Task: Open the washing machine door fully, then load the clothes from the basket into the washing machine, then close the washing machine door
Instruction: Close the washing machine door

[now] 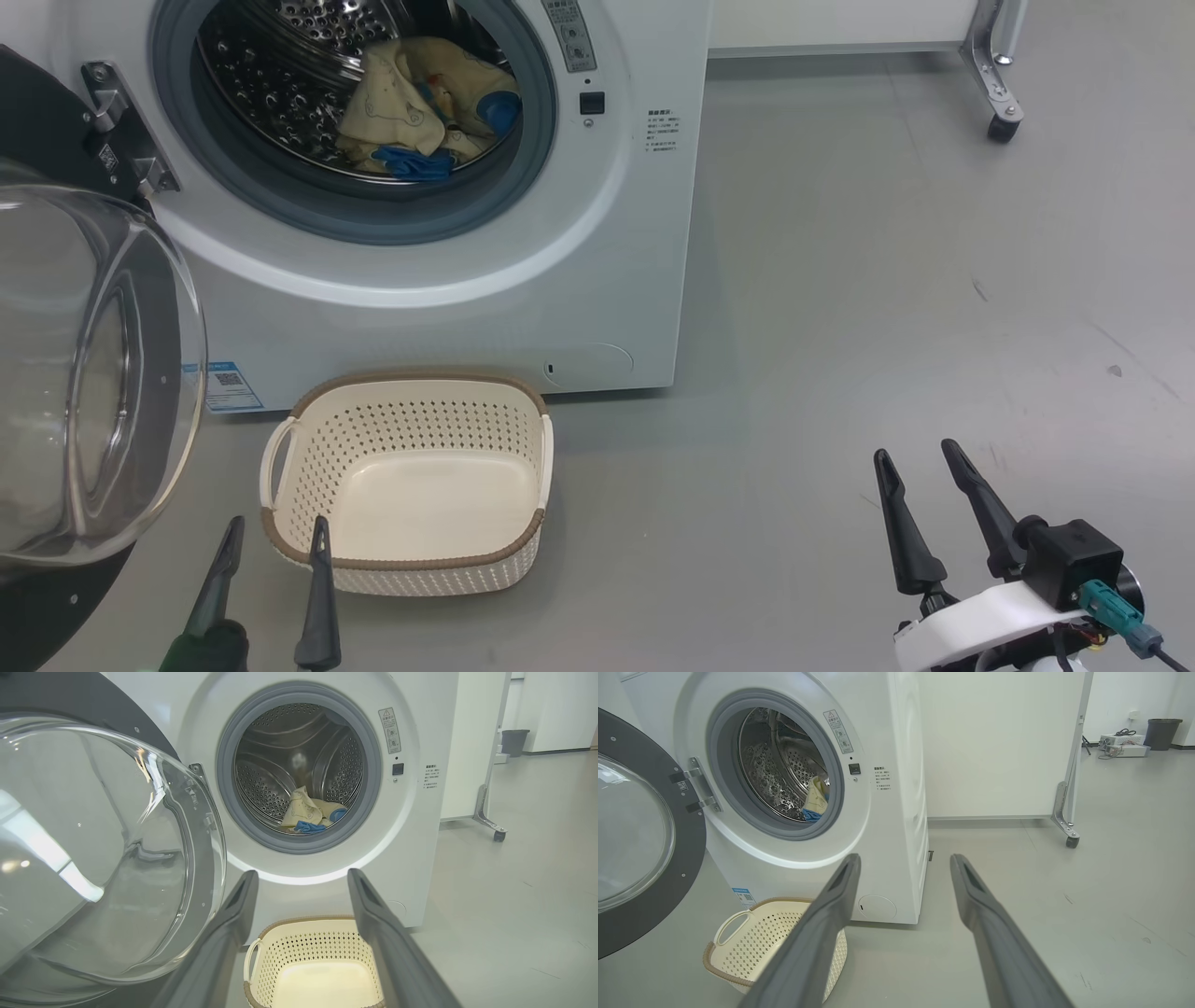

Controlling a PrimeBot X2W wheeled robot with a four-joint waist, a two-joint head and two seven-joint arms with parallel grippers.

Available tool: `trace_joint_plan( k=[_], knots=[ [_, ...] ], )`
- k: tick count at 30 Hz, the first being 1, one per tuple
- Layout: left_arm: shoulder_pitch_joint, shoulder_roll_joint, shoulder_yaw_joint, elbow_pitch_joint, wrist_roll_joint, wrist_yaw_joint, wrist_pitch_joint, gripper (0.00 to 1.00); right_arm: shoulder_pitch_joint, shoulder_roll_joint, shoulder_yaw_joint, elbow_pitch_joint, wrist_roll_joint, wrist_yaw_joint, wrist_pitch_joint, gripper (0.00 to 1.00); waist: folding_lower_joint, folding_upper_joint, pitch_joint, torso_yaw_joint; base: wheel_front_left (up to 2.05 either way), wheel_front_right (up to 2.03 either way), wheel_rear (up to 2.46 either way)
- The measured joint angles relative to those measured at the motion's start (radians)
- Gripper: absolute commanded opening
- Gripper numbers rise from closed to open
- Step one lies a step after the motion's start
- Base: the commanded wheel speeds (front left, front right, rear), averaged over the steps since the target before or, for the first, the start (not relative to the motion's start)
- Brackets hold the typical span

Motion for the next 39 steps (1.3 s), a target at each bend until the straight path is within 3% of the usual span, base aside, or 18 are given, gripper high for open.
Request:
trace_joint_plan(
  k=[11, 19, 39],
  knots=[
    [0.0, 0.0, -0.014, -0.004, 0.001, 0.0, 0.0, 1.0, 0.005, 0.0, -0.003, 0.0, 0.0, -0.009, 0.0, 1.0, 0.0, 0.0, -0.013, 0.007, -0.01, 0.01, 0.0],
    [0.0, 0.0, -0.024, -0.009, 0.008, -0.001, 0.007, 1.0, 0.025, -0.006, -0.016, -0.012, 0.001, -0.017, 0.0, 1.0, 0.0, 0.0, -0.01, 0.049, 0.0, 0.0, 0.0],
    [0.0, -0.001, -0.026, -0.018, 0.007, 0.008, 0.006, 1.0, 0.024, -0.03, -0.005, -0.032, 0.0, -0.015, 0.001, 1.0, 0.0, 0.0, -0.005, 0.29, 0.0, 0.0, 0.0]
  ],
)
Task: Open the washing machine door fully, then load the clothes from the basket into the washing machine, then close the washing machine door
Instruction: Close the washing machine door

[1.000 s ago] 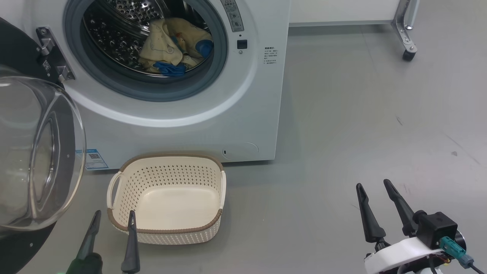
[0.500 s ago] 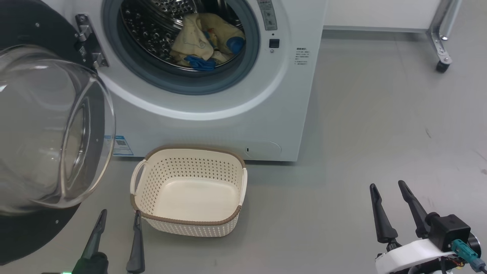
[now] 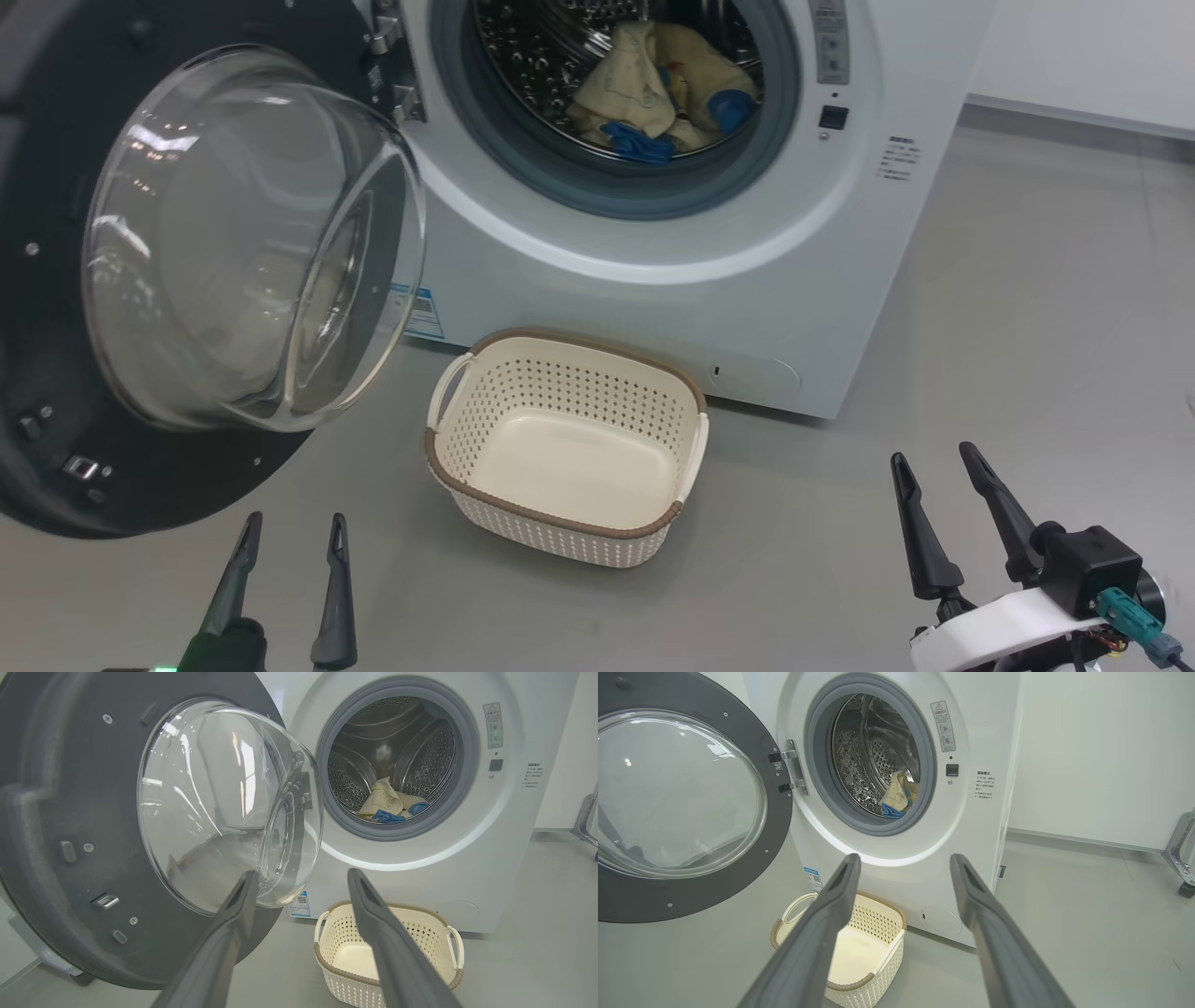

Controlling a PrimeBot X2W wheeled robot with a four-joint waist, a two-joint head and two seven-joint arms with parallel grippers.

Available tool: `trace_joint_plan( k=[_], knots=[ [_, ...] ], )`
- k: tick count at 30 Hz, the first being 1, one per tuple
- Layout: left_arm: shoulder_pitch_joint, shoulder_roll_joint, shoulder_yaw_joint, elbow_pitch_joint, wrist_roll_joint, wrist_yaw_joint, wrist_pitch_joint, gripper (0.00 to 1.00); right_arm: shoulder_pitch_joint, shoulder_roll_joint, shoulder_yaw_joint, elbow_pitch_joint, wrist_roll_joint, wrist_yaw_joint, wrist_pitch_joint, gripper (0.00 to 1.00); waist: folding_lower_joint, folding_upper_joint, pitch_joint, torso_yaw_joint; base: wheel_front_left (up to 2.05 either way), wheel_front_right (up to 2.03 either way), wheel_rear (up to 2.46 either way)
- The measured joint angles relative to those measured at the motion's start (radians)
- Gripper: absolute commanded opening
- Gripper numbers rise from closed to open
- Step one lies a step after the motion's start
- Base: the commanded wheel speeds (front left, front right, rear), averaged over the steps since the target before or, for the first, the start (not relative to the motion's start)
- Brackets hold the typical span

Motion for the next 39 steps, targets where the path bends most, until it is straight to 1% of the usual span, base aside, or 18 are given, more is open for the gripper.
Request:
trace_joint_plan(
  k=[8, 12, 17, 25, 26, 28, 29, 30, 39],
  knots=[
    [0.0, -0.001, -0.012, 0.002, -0.002, 0.0, 0.0, 1.0, 0.0, 0.007, 0.007, 0.001, 0.0, 0.0, 0.0, 1.0, 0.0, 0.0, -0.007, 0.109, 0.0, 0.0, 0.0],
    [0.003, 0.0, 0.02, 0.0, -0.01, 0.005, 0.0, 1.0, -0.002, 0.017, 0.044, 0.002, 0.0, 0.006, 0.009, 1.0, 0.0, 0.0, -0.014, 0.151, 0.0, 0.0, 0.0],
    [0.009, -0.001, 0.025, -0.006, -0.01, 0.006, 0.0, 1.0, -0.005, 0.026, 0.06, 0.004, 0.0, 0.009, 0.012, 1.0, 0.0, 0.0, -0.026, 0.17, 0.0, 0.0, 0.0],
    [0.024, -0.001, 0.03, -0.011, -0.013, 0.009, 0.0, 1.0, -0.006, 0.027, 0.066, 0.014, 0.0, 0.01, 0.018, 1.0, 0.0, 0.0, -0.036, 0.17, 0.0, 0.0, 0.0],
    [0.024, -0.001, 0.03, -0.011, -0.016, 0.009, 0.0, 0.95, -0.006, 0.027, 0.066, 0.015, 0.0, 0.01, 0.018, 1.0, 0.0, 0.0, -0.036, 0.17, 0.0, 0.0, 0.0],
    [0.025, -0.001, 0.033, -0.011, -0.018, 0.009, 0.0, 0.47, -0.006, 0.028, 0.067, 0.018, 0.0, 0.01, 0.018, 1.0, 0.0, 0.0, -0.037, 0.169, 0.0, 0.0, 0.0],
    [0.025, -0.001, 0.033, -0.011, -0.018, 0.009, 0.0, 0.36, -0.006, 0.028, 0.067, 0.018, 0.0, 0.01, 0.018, 1.0, 0.0, 0.0, -0.037, 0.169, 0.0, 0.0, 0.0],
    [0.025, -0.001, 0.034, -0.011, -0.018, 0.009, 0.0, 0.0, -0.006, 0.028, 0.067, 0.018, 0.0, 0.01, 0.018, 1.0, 0.0, 0.0, -0.038, 0.168, 0.0, 0.0, 0.0],
    [0.028, -0.001, 0.035, -0.022, -0.025, 0.009, -0.001, 0.0, -0.006, 0.03, 0.067, 0.023, 0.0, 0.01, 0.018, 1.0, 0.0, 0.0, -0.04, 0.166, 0.0, 0.0, 0.0]
  ],
)
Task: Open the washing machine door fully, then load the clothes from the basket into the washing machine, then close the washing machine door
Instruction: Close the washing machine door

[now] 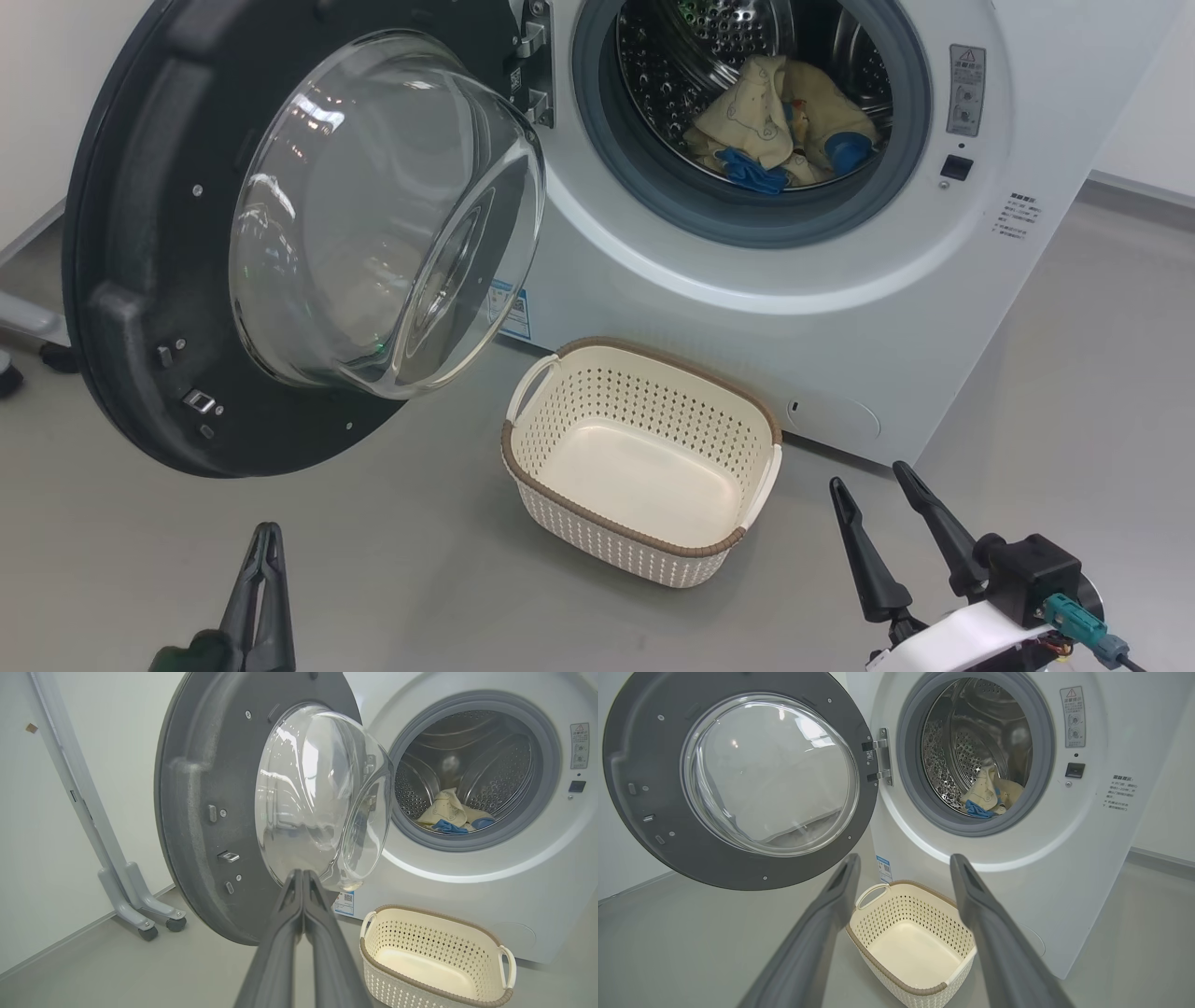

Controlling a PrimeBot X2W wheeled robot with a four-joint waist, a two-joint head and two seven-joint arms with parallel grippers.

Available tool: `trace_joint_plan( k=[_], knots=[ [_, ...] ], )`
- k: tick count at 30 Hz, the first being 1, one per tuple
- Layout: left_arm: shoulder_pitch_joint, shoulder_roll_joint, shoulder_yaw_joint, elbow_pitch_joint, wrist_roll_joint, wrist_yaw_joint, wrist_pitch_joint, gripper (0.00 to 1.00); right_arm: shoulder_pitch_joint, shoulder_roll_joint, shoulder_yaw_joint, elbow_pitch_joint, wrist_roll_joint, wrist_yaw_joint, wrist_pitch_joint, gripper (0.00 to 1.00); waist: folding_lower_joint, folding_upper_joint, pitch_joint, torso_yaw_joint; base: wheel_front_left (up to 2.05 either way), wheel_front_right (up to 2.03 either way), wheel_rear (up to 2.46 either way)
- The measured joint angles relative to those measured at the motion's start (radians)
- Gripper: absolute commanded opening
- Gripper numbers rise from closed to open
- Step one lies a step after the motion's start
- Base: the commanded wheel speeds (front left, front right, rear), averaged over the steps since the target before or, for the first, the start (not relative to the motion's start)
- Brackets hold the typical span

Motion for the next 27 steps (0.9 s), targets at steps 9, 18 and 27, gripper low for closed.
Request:
trace_joint_plan(
  k=[9, 18, 27],
  knots=[
    [0.001, -0.003, -0.004, -0.041, -0.205, -0.067, -0.005, 0.0, -0.001, 0.0, 0.0, 0.002, 0.0, 0.0, 0.0, 1.0, 0.0, 0.0, 0.002, 0.001, 0.0, 0.0, 0.0],
    [-0.002, -0.006, -0.022, -0.138, -0.741, -0.187, -0.007, 0.0, -0.001, 0.0, 0.0, 0.005, 0.0, 0.0, 0.0, 1.0, 0.0, 0.0, -0.001, 0.002, 0.0, 0.0, 0.0],
    [-0.008, -0.006, -0.053, -0.31, -1.169, -0.204, -0.012, 0.0, -0.001, 0.0, -0.004, 0.005, 0.0, -0.002, 0.0, 1.0, 0.0, 0.0, -0.003, 0.001, 0.0, 0.0, 0.0]
  ],
)
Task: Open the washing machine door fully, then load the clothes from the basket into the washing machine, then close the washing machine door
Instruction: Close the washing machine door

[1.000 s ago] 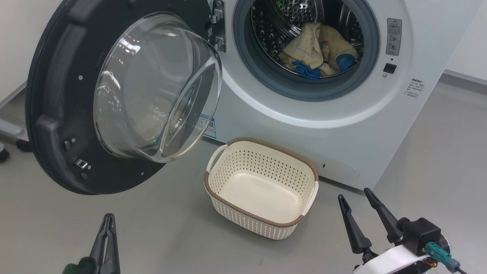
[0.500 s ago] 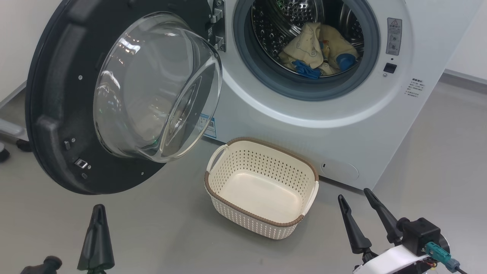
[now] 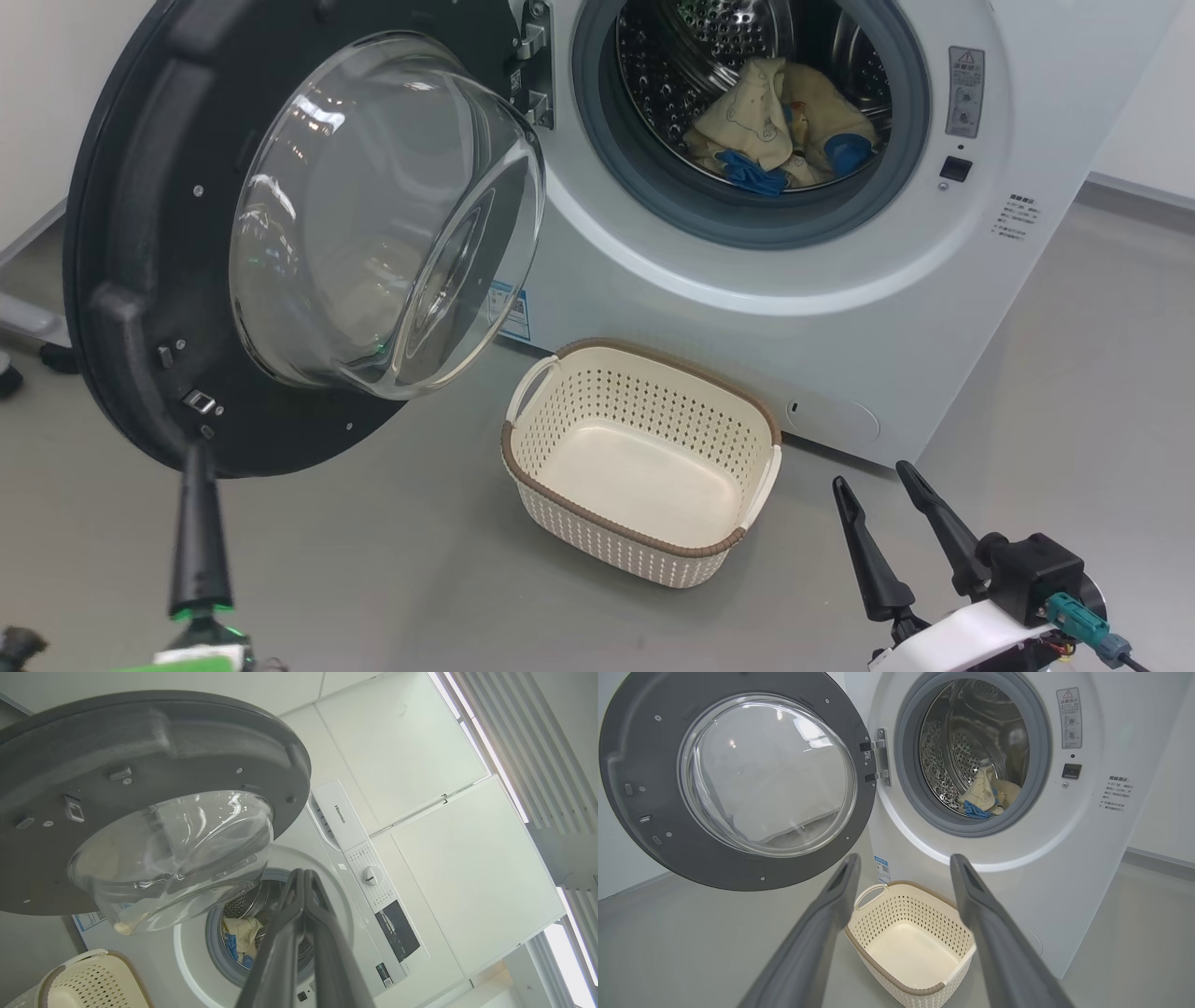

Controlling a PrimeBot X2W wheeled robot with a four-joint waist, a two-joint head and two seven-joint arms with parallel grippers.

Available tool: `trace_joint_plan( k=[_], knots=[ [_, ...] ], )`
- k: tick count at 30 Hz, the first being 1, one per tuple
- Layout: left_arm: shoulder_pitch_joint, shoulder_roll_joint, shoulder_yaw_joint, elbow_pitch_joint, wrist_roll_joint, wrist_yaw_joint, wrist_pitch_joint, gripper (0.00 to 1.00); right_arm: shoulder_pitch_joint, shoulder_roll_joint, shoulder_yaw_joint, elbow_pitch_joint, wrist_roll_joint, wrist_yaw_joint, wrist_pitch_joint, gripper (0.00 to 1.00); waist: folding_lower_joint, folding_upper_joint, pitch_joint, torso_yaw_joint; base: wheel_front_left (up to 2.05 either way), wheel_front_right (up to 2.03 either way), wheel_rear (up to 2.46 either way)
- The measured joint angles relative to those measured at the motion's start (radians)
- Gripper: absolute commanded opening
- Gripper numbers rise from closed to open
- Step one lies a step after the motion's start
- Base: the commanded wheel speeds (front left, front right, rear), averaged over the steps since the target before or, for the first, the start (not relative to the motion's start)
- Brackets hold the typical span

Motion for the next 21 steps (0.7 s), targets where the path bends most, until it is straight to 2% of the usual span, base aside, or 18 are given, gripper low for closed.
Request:
trace_joint_plan(
  k=[4, 11, 15, 21],
  knots=[
    [-0.05, 0.0, 0.125, -0.04, -0.152, 0.0, -0.004, 0.0, 0.0, -0.001, -0.003, -0.004, 0.0, -0.002, 0.0, 1.0, 0.0, 0.0, 0.008, 0.0, 0.0, 0.0, 0.0],
    [-0.135, 0.014, 0.285, -0.013, -0.211, 0.0, 0.004, 0.0, 0.0, -0.006, -0.006, -0.016, 0.0, -0.009, 0.0, 1.0, 0.0, 0.0, 0.029, 0.001, 0.0, 0.0, 0.0],
    [-0.193, 0.094, 0.349, 0.051, -0.257, 0.007, 0.044, 0.0, 0.0, -0.012, -0.008, -0.025, 0.0, -0.009, 0.0, 1.0, 0.0, 0.0, 0.04, 0.0, 0.0, 0.0, 0.0],
    [-0.308, 0.168, 0.442, 0.185, -0.363, 0.076, 0.084, 0.0, 0.0, -0.028, -0.009, -0.033, -0.001, -0.009, 0.01, 1.0, 0.0, 0.0, 0.059, -0.006, 0.0, 0.0, 0.0]
  ],
)
